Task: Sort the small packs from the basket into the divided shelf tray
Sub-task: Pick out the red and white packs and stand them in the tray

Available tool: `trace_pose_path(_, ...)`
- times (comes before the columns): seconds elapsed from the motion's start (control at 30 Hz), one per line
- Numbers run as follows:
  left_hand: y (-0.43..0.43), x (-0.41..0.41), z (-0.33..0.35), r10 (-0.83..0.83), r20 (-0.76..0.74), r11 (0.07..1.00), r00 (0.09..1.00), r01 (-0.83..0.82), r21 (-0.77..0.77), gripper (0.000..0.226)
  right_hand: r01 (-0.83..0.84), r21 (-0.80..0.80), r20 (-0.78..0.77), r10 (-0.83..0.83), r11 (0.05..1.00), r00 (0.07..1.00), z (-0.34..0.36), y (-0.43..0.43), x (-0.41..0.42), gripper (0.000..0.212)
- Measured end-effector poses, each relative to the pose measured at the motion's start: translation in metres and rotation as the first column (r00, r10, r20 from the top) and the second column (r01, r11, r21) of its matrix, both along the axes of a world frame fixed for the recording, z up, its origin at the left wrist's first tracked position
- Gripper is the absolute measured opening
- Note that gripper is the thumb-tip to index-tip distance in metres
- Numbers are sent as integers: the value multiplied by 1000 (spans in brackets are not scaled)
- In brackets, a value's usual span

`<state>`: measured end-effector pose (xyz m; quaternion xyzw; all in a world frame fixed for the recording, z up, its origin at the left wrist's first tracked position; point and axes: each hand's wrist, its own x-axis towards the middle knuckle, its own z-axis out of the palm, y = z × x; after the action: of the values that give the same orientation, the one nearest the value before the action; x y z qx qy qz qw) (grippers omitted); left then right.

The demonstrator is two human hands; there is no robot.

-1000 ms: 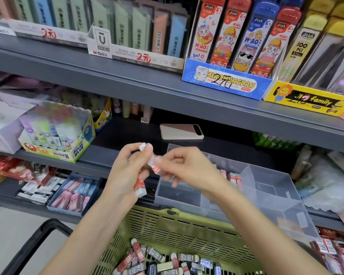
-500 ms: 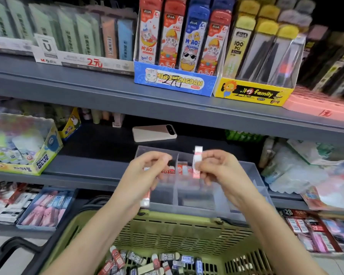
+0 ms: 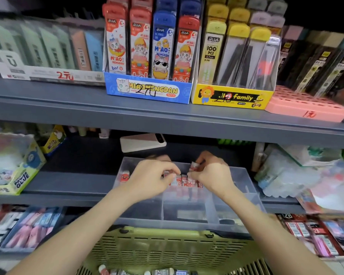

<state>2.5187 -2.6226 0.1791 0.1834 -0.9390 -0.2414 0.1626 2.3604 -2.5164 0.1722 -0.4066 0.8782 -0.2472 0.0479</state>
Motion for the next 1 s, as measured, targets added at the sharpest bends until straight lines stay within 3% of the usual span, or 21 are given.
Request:
trace_pose_path(0.17, 0, -6, -5, -93, 61, 987, 994, 100, -129, 23, -36, 85, -9, 37, 996, 999, 5, -2, -3, 27)
trace_pose_path(0.3, -5, -13, -6, -166, 131, 959, 977, 190, -208, 24, -68, 172, -118, 89, 983, 989, 10, -6, -3, 21)
trace_pose_path(0.43, -9, -20, -6, -254, 260, 932, 932, 307, -191, 32, -76, 175, -193, 110, 982, 975, 8, -6, 1, 19)
trace_pose_path(0.6, -13, -28, -5, -386, 360, 884, 849, 452, -117, 41, -68, 263, -82, 92, 963, 992, 14, -7, -3, 26)
trace_pose_path(0.83, -14, -37, 4, -351, 575, 826, 739, 534, -182, 50, -212, 392, -147, 288, 895, 946, 14, -7, -3, 37)
trace_pose_path(1.0, -16, -39, 2, -355, 580, 825, 733, 538, -174, 53, -181, 371, -75, 223, 911, 972, 19, -8, -3, 34)
